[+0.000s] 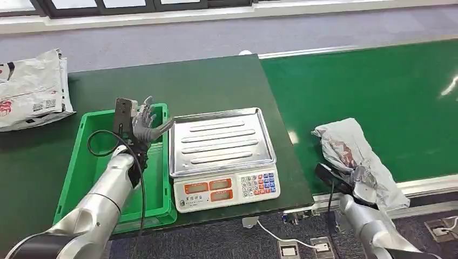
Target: Moved the parcel from conveyor to table for the left to box.
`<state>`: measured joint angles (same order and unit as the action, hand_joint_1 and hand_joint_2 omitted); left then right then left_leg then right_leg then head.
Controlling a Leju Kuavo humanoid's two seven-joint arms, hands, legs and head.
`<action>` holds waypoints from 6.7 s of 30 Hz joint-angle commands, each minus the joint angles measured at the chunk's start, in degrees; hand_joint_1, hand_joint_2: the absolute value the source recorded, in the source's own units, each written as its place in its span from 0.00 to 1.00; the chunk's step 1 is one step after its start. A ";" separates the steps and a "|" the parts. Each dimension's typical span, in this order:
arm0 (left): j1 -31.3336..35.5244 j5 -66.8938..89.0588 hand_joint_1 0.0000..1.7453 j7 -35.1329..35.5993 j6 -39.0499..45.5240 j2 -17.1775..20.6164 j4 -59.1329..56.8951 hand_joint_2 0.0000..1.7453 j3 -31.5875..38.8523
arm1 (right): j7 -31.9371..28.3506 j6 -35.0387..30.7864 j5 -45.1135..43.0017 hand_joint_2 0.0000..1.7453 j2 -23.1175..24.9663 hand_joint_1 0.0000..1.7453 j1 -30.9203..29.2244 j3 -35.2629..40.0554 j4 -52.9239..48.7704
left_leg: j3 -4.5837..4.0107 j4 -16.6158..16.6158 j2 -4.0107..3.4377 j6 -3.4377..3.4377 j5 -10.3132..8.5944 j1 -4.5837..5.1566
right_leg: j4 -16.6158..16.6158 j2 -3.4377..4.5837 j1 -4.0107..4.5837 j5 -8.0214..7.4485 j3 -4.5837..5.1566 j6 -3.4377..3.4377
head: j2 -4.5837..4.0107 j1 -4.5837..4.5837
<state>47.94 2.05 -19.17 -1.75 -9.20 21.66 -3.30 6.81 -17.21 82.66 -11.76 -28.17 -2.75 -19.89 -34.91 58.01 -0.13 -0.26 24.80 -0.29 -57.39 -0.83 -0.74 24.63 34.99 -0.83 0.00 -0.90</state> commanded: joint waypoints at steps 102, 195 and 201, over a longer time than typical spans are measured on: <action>15.49 0.98 0.00 2.89 2.02 -1.63 -5.32 1.00 0.23 | -31.74 34.00 -47.15 1.00 25.86 1.00 -32.10 21.21 0.59 | -0.19 -0.05 -0.23 -0.25 -0.14 0.00 | -0.17 0.31 0.00 -0.10 0.46 0.22 | 0.00 0.00; 12.26 2.48 0.00 3.84 2.26 -2.14 -5.02 1.00 -1.77 | -17.51 0.50 -47.22 1.00 11.46 0.00 -37.98 14.67 -4.51 | -0.31 0.03 -0.21 -0.23 -0.17 0.08 | -0.23 0.29 -0.07 -0.12 0.60 0.21 | 0.00 0.00; 12.24 2.52 0.00 3.83 2.27 -2.18 -5.04 1.00 -1.80 | -17.43 0.52 -47.16 1.00 11.45 0.00 -38.03 14.64 -4.45 | -0.27 0.01 -0.23 -0.23 -0.17 0.05 | -0.19 0.30 -0.04 -0.13 0.55 0.21 | 0.00 0.00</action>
<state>58.03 4.33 -15.74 0.39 -11.63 19.50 -2.34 -10.91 -17.09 35.45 -0.28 -62.24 15.30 -28.02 -35.20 58.00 -0.40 -0.50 24.62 -0.22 -57.58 -0.52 -0.79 24.49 35.57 -0.63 0.00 -0.90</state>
